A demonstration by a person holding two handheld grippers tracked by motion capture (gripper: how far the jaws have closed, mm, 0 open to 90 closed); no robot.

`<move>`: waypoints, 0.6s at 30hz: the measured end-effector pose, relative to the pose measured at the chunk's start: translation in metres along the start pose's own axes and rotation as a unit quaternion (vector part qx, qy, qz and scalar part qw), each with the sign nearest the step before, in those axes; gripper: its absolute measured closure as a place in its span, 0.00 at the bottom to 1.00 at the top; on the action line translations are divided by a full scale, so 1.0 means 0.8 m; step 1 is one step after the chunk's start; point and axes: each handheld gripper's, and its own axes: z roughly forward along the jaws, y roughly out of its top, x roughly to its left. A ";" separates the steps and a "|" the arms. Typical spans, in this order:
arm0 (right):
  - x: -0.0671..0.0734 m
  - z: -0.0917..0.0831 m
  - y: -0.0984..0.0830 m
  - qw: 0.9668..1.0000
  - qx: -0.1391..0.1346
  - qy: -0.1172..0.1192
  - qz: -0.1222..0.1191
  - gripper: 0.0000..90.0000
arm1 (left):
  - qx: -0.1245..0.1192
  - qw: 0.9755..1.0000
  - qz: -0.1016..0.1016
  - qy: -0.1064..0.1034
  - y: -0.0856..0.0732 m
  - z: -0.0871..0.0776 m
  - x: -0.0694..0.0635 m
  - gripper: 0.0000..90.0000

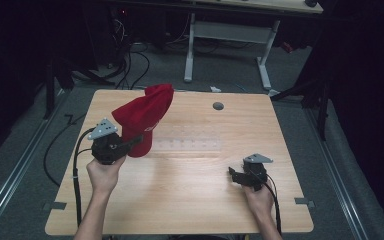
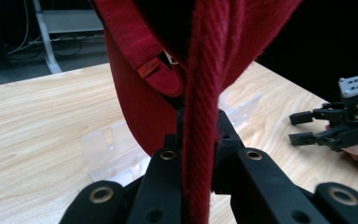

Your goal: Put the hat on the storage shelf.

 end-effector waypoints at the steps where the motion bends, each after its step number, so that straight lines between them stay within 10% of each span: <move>1: 0.000 0.000 0.000 1.000 0.000 0.000 -0.001 0.35 | 0.000 1.000 0.002 0.002 0.001 0.006 0.002 0.94; 18: 0.000 0.000 0.000 1.000 0.000 -0.001 0.000 0.35 | -0.011 1.000 0.014 0.024 0.005 0.046 0.028 0.95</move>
